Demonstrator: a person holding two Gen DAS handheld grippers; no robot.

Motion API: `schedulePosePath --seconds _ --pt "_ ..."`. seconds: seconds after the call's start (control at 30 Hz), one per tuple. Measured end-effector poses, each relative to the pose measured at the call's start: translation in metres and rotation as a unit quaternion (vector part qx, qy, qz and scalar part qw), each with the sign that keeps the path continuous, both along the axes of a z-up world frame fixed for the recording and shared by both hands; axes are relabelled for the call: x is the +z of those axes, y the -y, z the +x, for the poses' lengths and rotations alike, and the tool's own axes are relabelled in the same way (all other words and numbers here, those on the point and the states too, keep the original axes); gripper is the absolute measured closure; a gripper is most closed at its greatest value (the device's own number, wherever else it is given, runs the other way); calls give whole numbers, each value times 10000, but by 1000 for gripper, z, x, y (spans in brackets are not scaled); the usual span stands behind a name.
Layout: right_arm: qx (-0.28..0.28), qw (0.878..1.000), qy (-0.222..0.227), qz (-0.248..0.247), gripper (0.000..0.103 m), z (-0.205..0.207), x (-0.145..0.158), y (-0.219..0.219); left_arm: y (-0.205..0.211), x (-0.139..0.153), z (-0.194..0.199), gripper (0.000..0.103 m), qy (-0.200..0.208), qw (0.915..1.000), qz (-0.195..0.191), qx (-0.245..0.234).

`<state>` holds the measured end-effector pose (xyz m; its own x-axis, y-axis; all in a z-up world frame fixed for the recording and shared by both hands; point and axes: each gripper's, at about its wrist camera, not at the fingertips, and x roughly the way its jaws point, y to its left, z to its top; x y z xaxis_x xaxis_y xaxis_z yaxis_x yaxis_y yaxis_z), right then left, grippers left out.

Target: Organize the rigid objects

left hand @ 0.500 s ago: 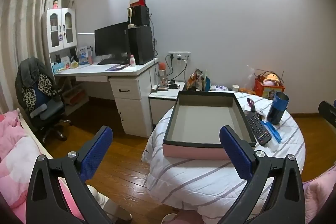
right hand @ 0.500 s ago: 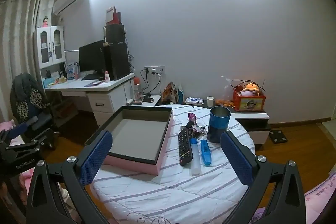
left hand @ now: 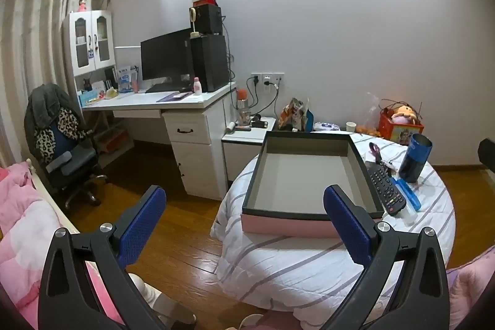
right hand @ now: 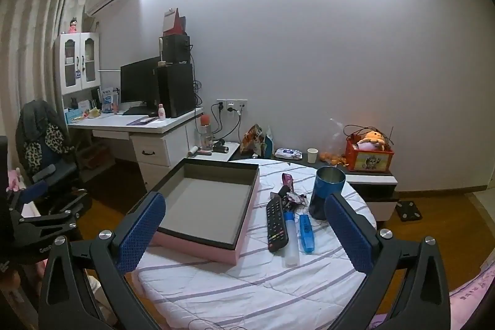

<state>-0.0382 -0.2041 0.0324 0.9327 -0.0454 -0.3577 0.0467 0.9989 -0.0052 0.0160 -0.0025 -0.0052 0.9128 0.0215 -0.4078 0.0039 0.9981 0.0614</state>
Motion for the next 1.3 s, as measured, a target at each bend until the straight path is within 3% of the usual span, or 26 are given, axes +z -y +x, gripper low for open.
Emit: schedulePosePath --seconds 0.67,1.3 --pt "195 9984 138 513 0 2 -1 20 11 2 8 0 -36 9999 16 -160" --pt "83 9989 -46 461 0 11 -9 21 10 -8 23 0 -160 9997 -30 -181"
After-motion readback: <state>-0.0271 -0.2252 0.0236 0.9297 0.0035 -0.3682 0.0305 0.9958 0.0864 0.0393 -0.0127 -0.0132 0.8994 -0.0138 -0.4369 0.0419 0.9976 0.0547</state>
